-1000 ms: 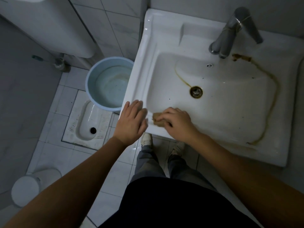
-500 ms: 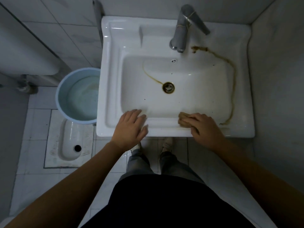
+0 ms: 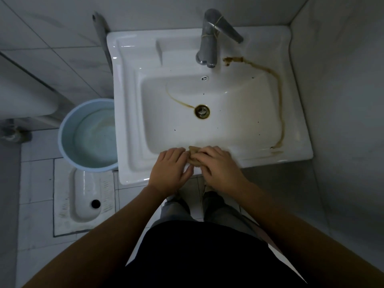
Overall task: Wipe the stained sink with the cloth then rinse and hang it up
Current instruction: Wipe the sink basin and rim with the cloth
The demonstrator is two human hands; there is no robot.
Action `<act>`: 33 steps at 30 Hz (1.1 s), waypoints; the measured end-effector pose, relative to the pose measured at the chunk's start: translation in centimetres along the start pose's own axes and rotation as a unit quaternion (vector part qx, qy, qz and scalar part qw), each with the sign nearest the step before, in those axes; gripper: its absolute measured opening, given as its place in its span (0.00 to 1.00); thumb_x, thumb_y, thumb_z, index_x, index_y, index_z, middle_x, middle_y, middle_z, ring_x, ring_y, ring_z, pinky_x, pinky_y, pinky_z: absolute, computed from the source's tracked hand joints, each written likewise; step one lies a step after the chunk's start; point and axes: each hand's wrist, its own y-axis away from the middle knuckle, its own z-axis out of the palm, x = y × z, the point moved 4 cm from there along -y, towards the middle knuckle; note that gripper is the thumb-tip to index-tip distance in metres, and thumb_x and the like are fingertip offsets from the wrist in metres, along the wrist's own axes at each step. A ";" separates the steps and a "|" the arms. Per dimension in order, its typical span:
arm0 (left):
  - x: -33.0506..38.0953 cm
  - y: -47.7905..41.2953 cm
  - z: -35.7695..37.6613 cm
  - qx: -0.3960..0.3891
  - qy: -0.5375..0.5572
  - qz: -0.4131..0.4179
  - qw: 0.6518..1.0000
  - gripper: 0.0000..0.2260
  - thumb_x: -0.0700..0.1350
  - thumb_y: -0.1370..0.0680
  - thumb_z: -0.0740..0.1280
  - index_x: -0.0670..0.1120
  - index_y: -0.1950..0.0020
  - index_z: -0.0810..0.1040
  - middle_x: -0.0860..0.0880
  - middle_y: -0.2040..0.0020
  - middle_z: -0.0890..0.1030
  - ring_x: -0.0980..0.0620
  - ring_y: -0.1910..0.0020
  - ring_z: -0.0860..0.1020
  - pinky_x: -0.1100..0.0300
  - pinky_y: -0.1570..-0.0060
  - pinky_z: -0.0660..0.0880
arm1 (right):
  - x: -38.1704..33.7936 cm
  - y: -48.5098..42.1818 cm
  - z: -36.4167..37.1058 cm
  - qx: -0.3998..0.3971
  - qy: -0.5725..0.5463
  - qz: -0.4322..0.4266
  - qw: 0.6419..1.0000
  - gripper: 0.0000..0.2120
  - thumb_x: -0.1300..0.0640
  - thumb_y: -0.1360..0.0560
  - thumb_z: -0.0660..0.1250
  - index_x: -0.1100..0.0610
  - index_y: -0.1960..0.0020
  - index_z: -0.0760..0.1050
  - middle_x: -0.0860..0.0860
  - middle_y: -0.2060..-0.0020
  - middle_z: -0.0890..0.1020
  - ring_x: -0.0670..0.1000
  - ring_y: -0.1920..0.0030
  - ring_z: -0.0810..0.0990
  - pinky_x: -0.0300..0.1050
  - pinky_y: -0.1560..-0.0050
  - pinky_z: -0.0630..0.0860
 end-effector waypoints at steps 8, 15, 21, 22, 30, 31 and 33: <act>-0.8 0.3 -0.8 -0.020 0.014 -0.008 1.000 0.20 0.57 0.19 0.60 0.45 0.34 0.76 0.44 0.36 0.79 0.45 0.37 0.75 0.50 0.38 0.71 | 6.4 2.5 -2.0 0.013 0.112 0.119 0.986 0.23 0.56 0.21 0.61 0.48 0.26 0.69 0.52 0.37 0.75 0.55 0.38 0.71 0.53 0.38 0.68; -1.7 0.8 -0.6 -0.023 0.021 -0.001 1.000 0.21 0.58 0.19 0.61 0.44 0.36 0.77 0.45 0.39 0.80 0.47 0.40 0.76 0.53 0.39 0.71 | -1.8 0.4 1.2 0.015 0.030 0.074 0.997 0.23 0.58 0.23 0.61 0.48 0.28 0.71 0.51 0.38 0.74 0.54 0.41 0.71 0.52 0.43 0.74; -1.7 1.0 -0.4 -0.023 0.018 -0.009 1.000 0.20 0.58 0.19 0.61 0.45 0.36 0.77 0.46 0.40 0.80 0.48 0.40 0.76 0.53 0.39 0.72 | -0.6 0.6 1.0 0.024 0.019 0.037 0.999 0.22 0.56 0.22 0.62 0.50 0.28 0.71 0.50 0.41 0.75 0.51 0.43 0.71 0.42 0.50 0.74; -1.7 0.9 -0.4 -0.025 0.015 -0.009 1.000 0.20 0.58 0.19 0.61 0.45 0.36 0.77 0.46 0.40 0.80 0.47 0.40 0.76 0.53 0.39 0.72 | 0.3 1.0 0.7 0.028 0.028 0.037 0.999 0.22 0.55 0.22 0.62 0.50 0.28 0.71 0.50 0.41 0.75 0.51 0.43 0.71 0.42 0.50 0.73; -0.1 -0.1 -0.9 -0.010 -0.009 -0.029 0.999 0.19 0.58 0.21 0.59 0.47 0.39 0.76 0.47 0.40 0.80 0.46 0.41 0.76 0.50 0.43 0.71 | 10.1 6.1 -3.9 0.084 0.070 0.130 0.985 0.22 0.55 0.21 0.59 0.53 0.27 0.70 0.52 0.42 0.76 0.53 0.44 0.72 0.53 0.47 0.74; 0.9 -0.8 -0.9 -0.009 -0.012 -0.028 0.999 0.19 0.58 0.21 0.59 0.47 0.39 0.77 0.47 0.40 0.80 0.45 0.41 0.76 0.50 0.43 0.71 | 11.4 6.8 -4.5 0.098 0.063 0.147 0.982 0.22 0.56 0.21 0.59 0.53 0.27 0.70 0.53 0.43 0.76 0.54 0.44 0.72 0.52 0.46 0.74; 3.4 -2.8 -0.5 -0.016 -0.013 -0.019 1.000 0.21 0.58 0.21 0.59 0.46 0.37 0.78 0.46 0.38 0.80 0.44 0.40 0.77 0.49 0.42 0.71 | 13.4 8.0 -5.6 0.120 0.056 0.184 0.974 0.21 0.58 0.21 0.61 0.54 0.28 0.72 0.54 0.42 0.77 0.55 0.43 0.72 0.51 0.45 0.73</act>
